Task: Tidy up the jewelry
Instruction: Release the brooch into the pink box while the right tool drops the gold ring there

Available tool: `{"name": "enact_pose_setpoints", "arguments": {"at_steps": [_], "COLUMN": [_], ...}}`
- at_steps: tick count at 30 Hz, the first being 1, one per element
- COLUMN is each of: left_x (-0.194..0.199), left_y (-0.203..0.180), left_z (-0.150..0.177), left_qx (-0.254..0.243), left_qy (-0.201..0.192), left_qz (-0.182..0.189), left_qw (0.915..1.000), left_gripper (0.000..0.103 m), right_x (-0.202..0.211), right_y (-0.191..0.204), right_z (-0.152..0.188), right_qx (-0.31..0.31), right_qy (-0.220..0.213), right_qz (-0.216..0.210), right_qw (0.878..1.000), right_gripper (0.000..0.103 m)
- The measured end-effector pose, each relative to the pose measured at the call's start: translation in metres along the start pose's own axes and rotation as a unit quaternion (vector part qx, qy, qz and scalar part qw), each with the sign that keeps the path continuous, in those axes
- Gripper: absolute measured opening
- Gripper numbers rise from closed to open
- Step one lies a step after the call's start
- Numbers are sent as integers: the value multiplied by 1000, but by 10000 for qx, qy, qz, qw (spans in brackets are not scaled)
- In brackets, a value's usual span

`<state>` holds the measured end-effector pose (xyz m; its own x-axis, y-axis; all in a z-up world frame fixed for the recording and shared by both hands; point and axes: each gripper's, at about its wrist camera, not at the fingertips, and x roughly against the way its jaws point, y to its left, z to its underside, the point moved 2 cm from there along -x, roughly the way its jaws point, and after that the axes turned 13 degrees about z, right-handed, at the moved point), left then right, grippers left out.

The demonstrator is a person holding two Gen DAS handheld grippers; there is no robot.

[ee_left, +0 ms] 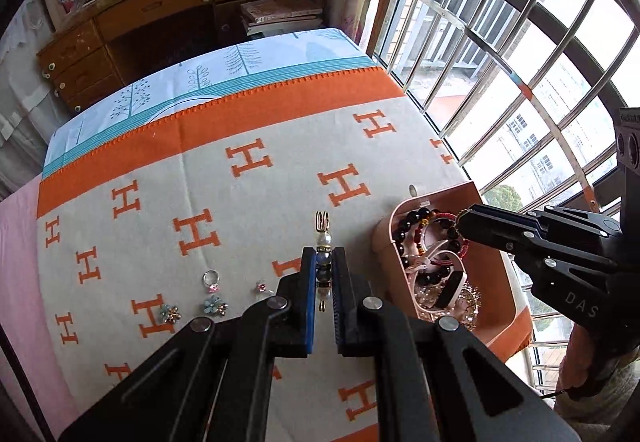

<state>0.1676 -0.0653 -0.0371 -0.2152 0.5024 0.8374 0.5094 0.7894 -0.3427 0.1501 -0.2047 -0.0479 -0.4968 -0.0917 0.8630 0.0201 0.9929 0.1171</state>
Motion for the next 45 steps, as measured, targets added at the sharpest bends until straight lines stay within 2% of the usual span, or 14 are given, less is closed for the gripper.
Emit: {"name": "enact_pose_setpoints", "arguments": {"at_steps": [3, 7, 13, 18, 26, 31, 36, 45], "left_x": [-18, -48, -93, -117, -146, -144, -119, -64], "left_y": [-37, -70, -101, -114, -112, -119, -120, -91], "left_z": [-11, -22, -24, -15, 0, 11, 18, 41], "left_qx": [-189, -274, -266, -168, 371, 347, 246, 374], "left_qy": [38, 219, 596, 825, 997, 936, 529, -122], "left_qz": [150, 315, 546, 771, 1040, 1035, 857, 441], "left_qw": [9997, 9989, 9964, 9935, 9889, 9896, 9946, 9983], "left_gripper": [5, 5, 5, 5, 5, 10, 20, 23], "right_x": [11, 7, -6, -14, -3, 4, 3, 3], "right_y": [-31, -60, -78, -83, -91, -89, -86, -74], "right_z": [12, 31, 63, 87, 103, 103, 104, 105], "right_qx": [-133, -265, -190, -16, -84, -34, 23, 82], "right_qy": [-42, 122, 473, 716, 506, 369, 345, 343], "right_qz": [182, 336, 311, 153, -84, -158, -204, -350], "right_qw": [9997, 9990, 9982, 9973, 9987, 9992, 9992, 9988], "right_gripper": [8, 8, 9, 10, 11, 11, 11, 11]}}
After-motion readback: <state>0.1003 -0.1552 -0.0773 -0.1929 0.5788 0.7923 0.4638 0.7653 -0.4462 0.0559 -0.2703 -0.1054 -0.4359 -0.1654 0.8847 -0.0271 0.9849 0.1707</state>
